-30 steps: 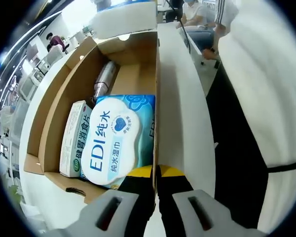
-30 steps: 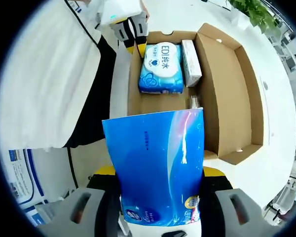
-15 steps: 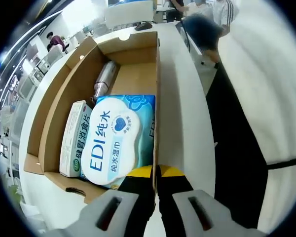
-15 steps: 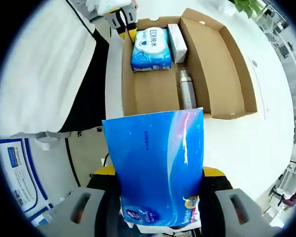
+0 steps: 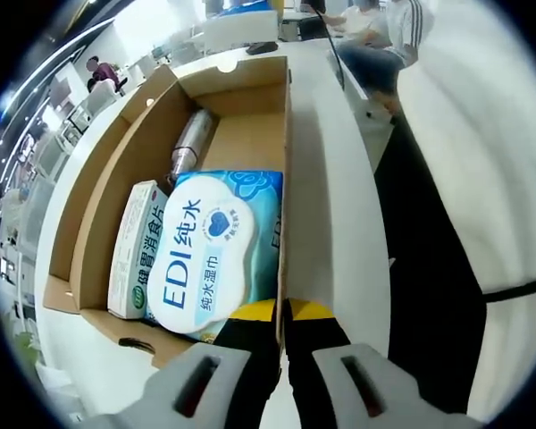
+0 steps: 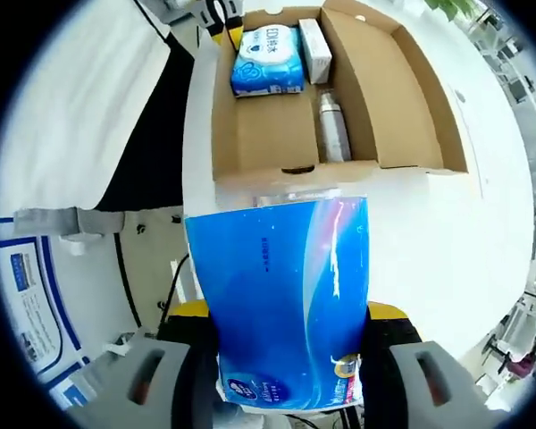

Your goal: Operate the shoe box by opening the lid, removing the specified soft item, and placing it in the target area until the item is outside and the box remains undamaged.

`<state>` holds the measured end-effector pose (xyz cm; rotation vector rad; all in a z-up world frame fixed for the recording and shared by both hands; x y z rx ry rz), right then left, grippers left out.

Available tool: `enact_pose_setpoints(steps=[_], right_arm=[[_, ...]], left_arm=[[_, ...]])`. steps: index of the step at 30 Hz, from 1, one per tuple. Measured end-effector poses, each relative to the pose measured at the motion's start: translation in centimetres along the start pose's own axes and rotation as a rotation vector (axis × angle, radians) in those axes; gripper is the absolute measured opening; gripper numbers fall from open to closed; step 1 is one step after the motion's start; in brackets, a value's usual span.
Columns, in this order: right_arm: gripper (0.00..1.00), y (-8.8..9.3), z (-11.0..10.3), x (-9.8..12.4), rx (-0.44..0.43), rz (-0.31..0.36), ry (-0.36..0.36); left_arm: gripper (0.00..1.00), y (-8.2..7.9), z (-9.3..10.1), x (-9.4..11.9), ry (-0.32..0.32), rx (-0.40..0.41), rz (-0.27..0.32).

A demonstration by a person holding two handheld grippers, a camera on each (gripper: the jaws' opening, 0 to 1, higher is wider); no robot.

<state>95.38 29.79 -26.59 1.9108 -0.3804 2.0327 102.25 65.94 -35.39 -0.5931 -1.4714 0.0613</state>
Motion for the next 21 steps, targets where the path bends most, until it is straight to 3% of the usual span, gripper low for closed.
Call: enact_pose_setpoints(steps=[4, 10, 21], right_arm=[[0.63, 0.0, 0.2, -0.6, 0.032, -0.004, 0.006], [0.63, -0.4, 0.2, -3.6, 0.016, 0.037, -0.02], [0.63, -0.8, 0.0, -6.7, 0.009, 0.015, -0.026]], left_arm=[[0.02, 0.0, 0.0, 0.0, -0.003, 0.003, 0.001], [0.02, 0.1, 0.0, -0.1, -0.002, 0.003, -0.01], [0.02, 0.2, -0.1, -0.3, -0.003, 0.007, -0.029]])
Point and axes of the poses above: the point that each gripper's makers call its tool centre point, and the gripper's own axes: x roughly backward along the fingers, z roughly to its right, y roughly out of its underside, the point moved 5 cm from there along x, roughly backward along the fingers, and after that the axes turned 5 degrees about y, right-handed, at the moved point
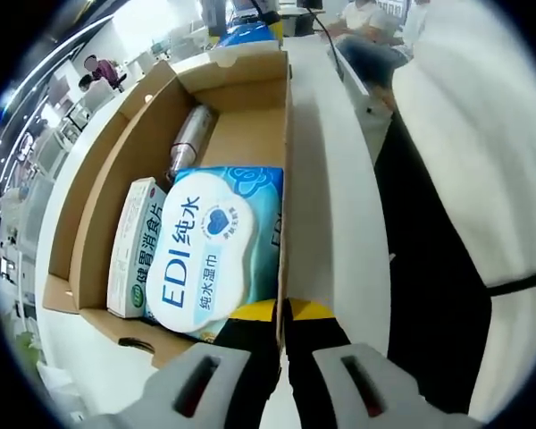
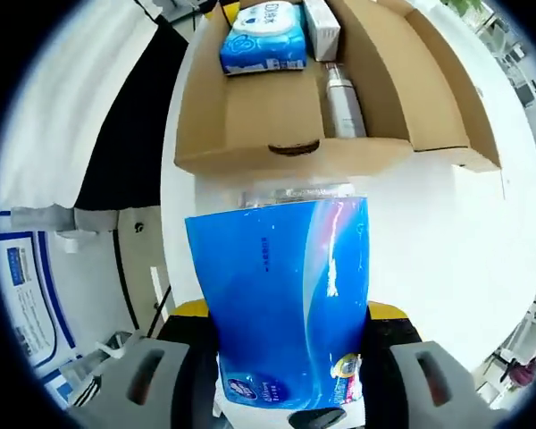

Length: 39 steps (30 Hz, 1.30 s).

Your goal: Operate the shoe box by opening the lid, removing the specified soft item, and placing it in the target area until the item is outside and the box remains undamaged.

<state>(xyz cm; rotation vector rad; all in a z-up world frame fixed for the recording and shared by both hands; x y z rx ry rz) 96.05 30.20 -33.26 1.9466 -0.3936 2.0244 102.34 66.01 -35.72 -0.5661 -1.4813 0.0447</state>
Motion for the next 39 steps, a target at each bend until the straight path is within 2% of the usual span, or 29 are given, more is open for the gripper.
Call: enact_pose_setpoints(steps=[6, 13, 21, 29, 32, 39], right_arm=[[0.63, -0.6, 0.1, -1.2, -0.004, 0.006, -0.021], [0.63, -0.9, 0.2, -1.6, -0.001, 0.008, -0.03], [0.63, -1.4, 0.4, -1.7, 0.01, 0.015, -0.009], [0.63, -1.1, 0.6, -2.1, -0.013, 0.01, -0.003], [0.63, -1.1, 0.5, -2.7, -0.024, 0.028, -0.004], [0.64, -1.1, 0.7, -3.1, -0.017, 0.023, -0.013]], left_arm=[[0.02, -0.1, 0.0, 0.0, -0.004, 0.004, -0.005], [0.02, -0.2, 0.1, 0.1, -0.006, 0.004, -0.007], [0.02, -0.3, 0.1, 0.2, -0.008, 0.007, -0.007], [0.02, -0.4, 0.1, 0.3, -0.009, 0.008, -0.008], [0.02, -0.4, 0.1, 0.3, -0.009, 0.011, -0.009], [0.02, -0.3, 0.1, 0.3, -0.001, 0.009, -0.015]])
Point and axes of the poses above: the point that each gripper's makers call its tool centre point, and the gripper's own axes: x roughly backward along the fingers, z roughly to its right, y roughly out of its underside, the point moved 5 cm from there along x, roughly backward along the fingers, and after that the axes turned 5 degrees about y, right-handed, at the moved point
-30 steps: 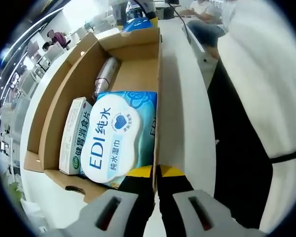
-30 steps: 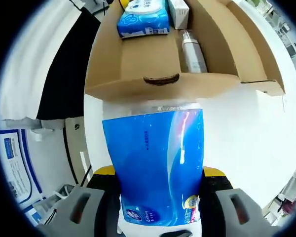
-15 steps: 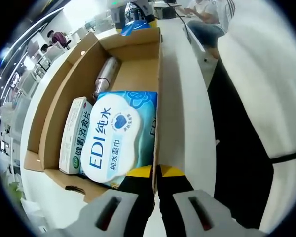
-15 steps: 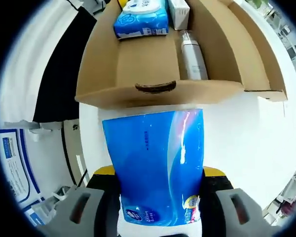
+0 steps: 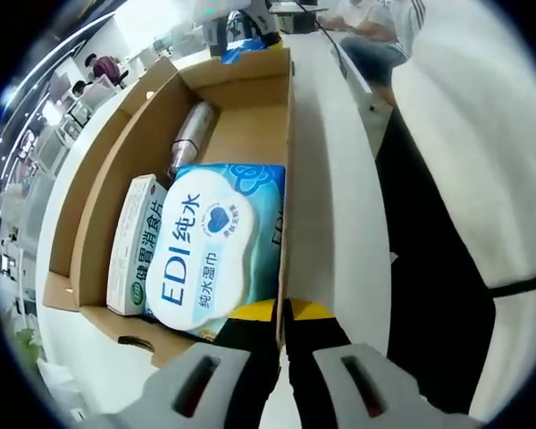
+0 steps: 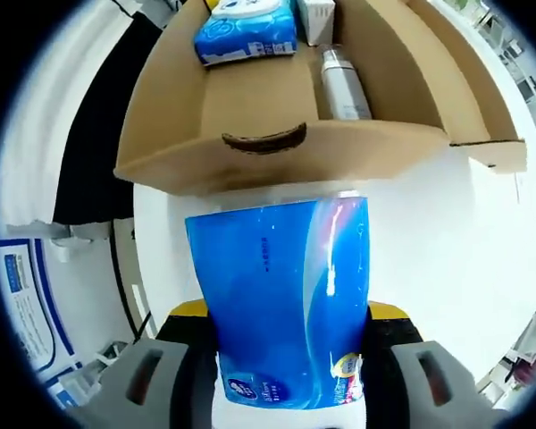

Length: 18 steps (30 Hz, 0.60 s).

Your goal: Operate the shoe box by opening the lid, removing the specified soft item, and placing it in the target area until the item is outside and the box remains undamaged.

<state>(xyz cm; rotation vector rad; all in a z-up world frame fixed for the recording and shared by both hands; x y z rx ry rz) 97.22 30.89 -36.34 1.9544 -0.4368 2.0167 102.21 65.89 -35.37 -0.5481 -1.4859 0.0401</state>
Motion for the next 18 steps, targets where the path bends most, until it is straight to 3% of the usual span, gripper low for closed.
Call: enact_pose_setpoints(steps=[18], right_arm=[[0.65, -0.03, 0.52, -0.52, 0.032, -0.042, -0.061]], left_arm=[[0.02, 0.07, 0.01, -0.04, 0.002, 0.0, -0.004]])
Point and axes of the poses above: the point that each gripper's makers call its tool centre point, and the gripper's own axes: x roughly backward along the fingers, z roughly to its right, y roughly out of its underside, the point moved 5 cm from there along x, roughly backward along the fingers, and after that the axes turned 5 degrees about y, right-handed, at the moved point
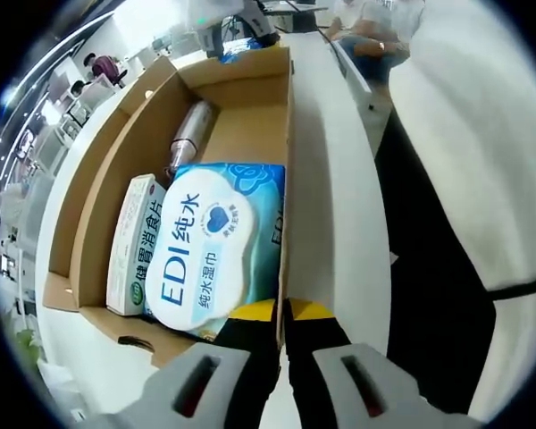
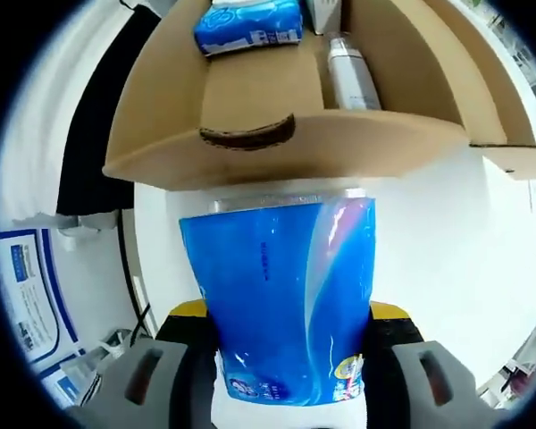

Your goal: Operate the shoe box by opening the lid, removing the specified soft item, and placing it in the target area until the item is outside and the box remains undamaged.

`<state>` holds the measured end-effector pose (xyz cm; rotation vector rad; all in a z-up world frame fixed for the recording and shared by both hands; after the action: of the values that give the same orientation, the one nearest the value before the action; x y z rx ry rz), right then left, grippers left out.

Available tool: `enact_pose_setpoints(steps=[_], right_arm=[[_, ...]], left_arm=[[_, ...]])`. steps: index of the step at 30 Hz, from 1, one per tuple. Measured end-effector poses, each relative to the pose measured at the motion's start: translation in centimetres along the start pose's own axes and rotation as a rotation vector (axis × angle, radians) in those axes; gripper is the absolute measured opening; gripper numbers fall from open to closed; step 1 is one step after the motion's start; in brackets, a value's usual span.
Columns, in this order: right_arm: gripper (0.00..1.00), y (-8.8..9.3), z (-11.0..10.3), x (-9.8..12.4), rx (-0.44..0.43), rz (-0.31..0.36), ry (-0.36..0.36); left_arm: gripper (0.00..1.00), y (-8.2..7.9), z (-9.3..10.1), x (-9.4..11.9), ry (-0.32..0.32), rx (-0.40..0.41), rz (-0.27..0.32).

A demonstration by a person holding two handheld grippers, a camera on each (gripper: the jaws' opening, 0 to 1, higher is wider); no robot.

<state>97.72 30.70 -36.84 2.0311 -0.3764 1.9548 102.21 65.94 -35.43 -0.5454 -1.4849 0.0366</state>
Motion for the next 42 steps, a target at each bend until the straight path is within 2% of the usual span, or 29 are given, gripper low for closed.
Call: enact_pose_setpoints(steps=[12, 20, 26, 32, 36, 39, 42], right_arm=[[0.65, 0.5, 0.3, -0.1, -0.055, 0.018, -0.025], [0.69, 0.3, 0.1, 0.0, -0.06, -0.01, -0.016], [0.8, 0.9, 0.1, -0.4, -0.059, 0.005, 0.024], [0.81, 1.1, 0.0, -0.2, -0.077, 0.043, 0.075], [0.87, 1.2, -0.4, 0.6, -0.077, 0.062, 0.088], [0.87, 1.3, 0.1, 0.7, -0.087, 0.078, 0.12], [0.87, 1.1, -0.1, 2.3, -0.114, 0.111, 0.159]], left_arm=[[0.02, 0.1, 0.0, 0.0, -0.007, 0.0, 0.0], [0.02, 0.1, 0.1, 0.0, -0.011, -0.003, 0.0], [0.02, 0.1, 0.1, -0.1, -0.017, -0.003, 0.0], [0.03, 0.0, 0.1, 0.0, -0.024, -0.007, 0.001], [0.02, 0.0, 0.0, 0.0, -0.017, -0.006, 0.003], [0.02, 0.0, 0.0, 0.0, -0.018, -0.01, 0.003], [0.03, 0.0, 0.0, 0.0, -0.019, -0.01, 0.002]])
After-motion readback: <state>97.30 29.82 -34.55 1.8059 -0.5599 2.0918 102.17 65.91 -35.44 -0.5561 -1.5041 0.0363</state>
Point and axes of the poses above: the point that each gripper's makers call its tool centre point, and the gripper's own axes: x roughly backward along the fingers, z roughly to its right, y roughly out of its underside, the point moved 5 cm from there along x, roughly backward along the fingers, and after that the axes turned 5 degrees about y, right-handed, at the moved point
